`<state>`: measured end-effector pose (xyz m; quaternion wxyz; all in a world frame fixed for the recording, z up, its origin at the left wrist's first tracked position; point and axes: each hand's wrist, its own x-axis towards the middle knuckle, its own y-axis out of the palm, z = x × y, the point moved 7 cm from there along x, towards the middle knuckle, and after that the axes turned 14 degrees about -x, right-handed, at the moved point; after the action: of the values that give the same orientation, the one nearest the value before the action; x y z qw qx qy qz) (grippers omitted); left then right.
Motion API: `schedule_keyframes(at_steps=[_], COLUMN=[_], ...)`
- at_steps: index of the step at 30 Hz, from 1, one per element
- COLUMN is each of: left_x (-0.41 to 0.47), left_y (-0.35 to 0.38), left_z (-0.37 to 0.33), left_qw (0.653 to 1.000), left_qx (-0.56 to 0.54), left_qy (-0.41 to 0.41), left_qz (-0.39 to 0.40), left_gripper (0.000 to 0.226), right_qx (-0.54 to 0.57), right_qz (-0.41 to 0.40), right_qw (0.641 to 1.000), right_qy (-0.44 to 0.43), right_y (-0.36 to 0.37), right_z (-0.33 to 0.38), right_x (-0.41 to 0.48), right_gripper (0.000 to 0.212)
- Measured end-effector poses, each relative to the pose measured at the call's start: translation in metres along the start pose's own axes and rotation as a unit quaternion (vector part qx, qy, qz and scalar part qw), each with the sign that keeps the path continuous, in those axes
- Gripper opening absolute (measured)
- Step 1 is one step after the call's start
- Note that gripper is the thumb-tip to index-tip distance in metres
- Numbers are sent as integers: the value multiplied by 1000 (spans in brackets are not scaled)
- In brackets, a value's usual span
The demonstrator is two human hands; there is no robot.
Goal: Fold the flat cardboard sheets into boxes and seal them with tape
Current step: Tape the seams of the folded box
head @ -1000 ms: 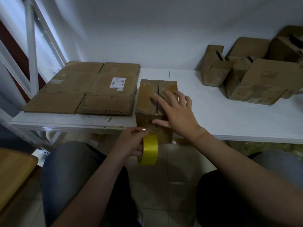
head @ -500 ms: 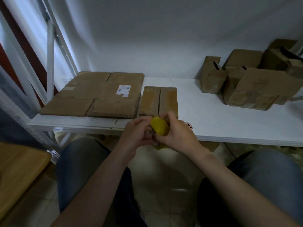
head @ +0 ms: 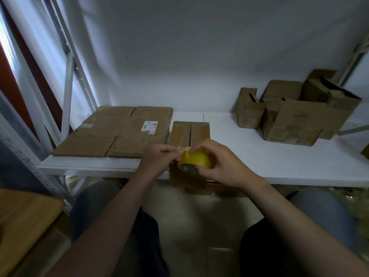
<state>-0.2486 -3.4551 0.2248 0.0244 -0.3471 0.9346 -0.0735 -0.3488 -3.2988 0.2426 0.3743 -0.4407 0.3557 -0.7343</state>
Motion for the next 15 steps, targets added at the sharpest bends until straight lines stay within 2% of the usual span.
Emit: schedule_keyframes(at_steps=[4,8,13,15], left_x=[0,1,6,7], left_y=[0,-7,-24,-27], left_z=[-10,-9,-8,-9], left_qw=[997,998,997,996], left_qx=[27,-10,-36,-11], left_qy=[65,57,48,71], left_qz=[-21,-39,-49,-59], left_gripper=[16,15,17,16], right_qx=[-59,-147,-61,-79], right_qz=[49,124,13,35], right_qw=[997,981,998,996], right_qy=[-6,24,11,22], right_y=[-4,-8,-23,-20], right_z=[5,0,-3,-8], right_x=[6,14,1,3], right_gripper=[39,36,45,43])
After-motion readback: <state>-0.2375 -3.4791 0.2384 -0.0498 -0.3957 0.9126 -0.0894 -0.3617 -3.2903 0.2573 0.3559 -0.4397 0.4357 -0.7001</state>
